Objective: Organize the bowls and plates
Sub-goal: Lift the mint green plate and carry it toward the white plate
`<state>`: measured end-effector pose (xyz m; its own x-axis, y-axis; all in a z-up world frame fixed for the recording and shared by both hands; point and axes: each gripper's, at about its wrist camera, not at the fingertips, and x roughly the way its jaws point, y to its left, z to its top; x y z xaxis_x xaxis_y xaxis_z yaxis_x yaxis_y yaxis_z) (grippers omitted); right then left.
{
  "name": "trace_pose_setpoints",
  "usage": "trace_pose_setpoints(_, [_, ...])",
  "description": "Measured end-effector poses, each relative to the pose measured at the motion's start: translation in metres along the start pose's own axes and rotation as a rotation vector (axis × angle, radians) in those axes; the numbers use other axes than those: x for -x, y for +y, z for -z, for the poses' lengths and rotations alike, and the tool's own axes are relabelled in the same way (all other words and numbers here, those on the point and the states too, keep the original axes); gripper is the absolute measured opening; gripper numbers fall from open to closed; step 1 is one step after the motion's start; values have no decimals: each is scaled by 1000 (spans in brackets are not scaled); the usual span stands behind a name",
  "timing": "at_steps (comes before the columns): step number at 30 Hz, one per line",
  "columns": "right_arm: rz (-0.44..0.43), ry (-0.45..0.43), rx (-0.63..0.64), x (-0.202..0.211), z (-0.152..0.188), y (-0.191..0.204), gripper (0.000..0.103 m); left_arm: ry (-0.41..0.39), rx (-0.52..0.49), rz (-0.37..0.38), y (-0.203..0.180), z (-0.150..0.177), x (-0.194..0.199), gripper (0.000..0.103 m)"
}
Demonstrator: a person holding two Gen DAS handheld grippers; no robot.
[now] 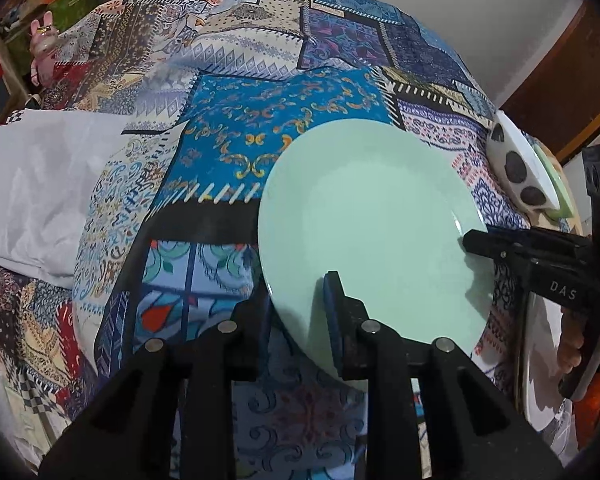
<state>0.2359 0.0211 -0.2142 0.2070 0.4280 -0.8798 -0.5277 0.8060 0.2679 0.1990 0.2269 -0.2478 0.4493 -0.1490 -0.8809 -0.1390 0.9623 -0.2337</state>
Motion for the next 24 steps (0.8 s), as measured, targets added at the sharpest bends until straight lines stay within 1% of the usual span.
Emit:
trace_pose_setpoints(3, [-2,1,-2,-1,-3,1,22,-7,6,18,3,-4,-2,25])
trace_pose_setpoints(5, [5,-7,3,-1,-3,2,20,-11,6,23,4,-5,-3,25])
trace_pose_setpoints(11, [22,-41,8,5,2,4,20,-46,-22,-8,-2,0,0,26])
trace_pose_setpoints(14, [19,-48,1,9,6,2,20,-53,-26,-10,-4,2,2,26])
trace_pose_setpoints(20, [17,-86,-9,31,16,0,20,-89,-68,-32,-18,12,17,26])
trace_pose_setpoints(24, [34,-129,-4,52,23,3,20,-116,-81,-27,-28,16,32,26])
